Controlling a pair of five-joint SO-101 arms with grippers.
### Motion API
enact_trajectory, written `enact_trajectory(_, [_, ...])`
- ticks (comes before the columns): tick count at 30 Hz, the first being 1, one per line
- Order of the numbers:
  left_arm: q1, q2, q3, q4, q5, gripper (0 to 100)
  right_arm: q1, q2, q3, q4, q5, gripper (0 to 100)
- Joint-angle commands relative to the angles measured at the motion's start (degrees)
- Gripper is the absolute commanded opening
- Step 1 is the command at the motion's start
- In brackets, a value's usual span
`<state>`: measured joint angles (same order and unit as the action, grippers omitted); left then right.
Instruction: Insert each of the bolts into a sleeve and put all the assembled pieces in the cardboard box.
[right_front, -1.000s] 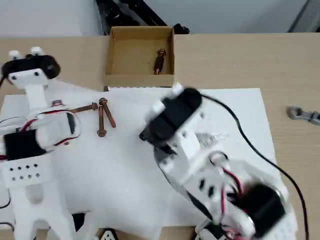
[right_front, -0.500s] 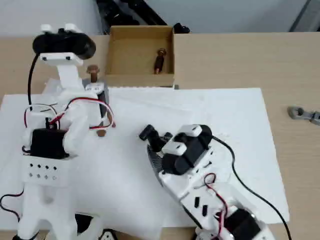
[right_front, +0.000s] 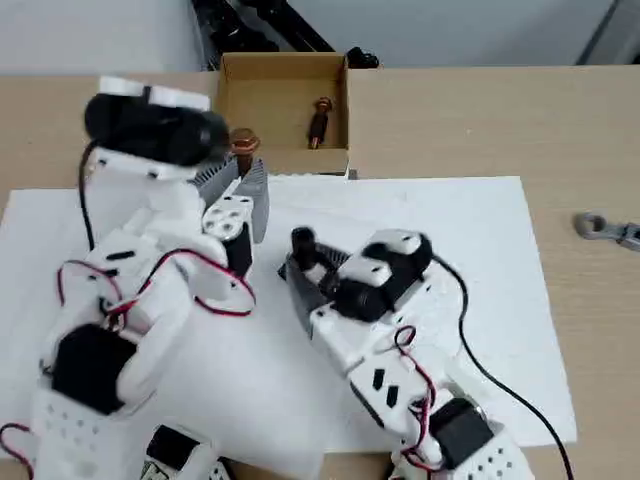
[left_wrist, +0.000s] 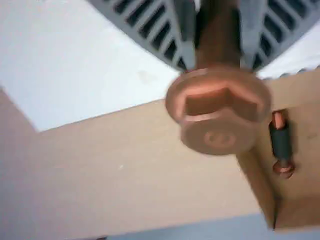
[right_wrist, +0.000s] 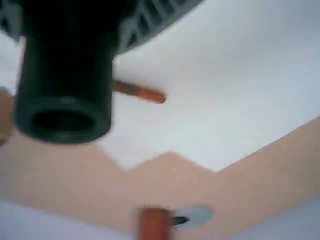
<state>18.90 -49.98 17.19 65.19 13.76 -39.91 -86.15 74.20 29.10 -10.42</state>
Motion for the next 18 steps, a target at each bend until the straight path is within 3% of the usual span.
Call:
enact_trajectory(1, [1.58, -2.64, -1.71, -2.11, 2.46, 0, 1.01, 2.42, -0.53, -2.42, -0.88, 0.5])
enact_trajectory(7, [4.13, -3.08, -1.8, -2.29, 5.19, 0, 0.84, 4.7, -0.62, -6.2, -0.79, 0.5])
enact_trajectory(18, [4.4, -2.46, -1.27, -10.73, 7.74, 0, 0.84, 6.02, -0.79, -7.69, -0.88, 0.5])
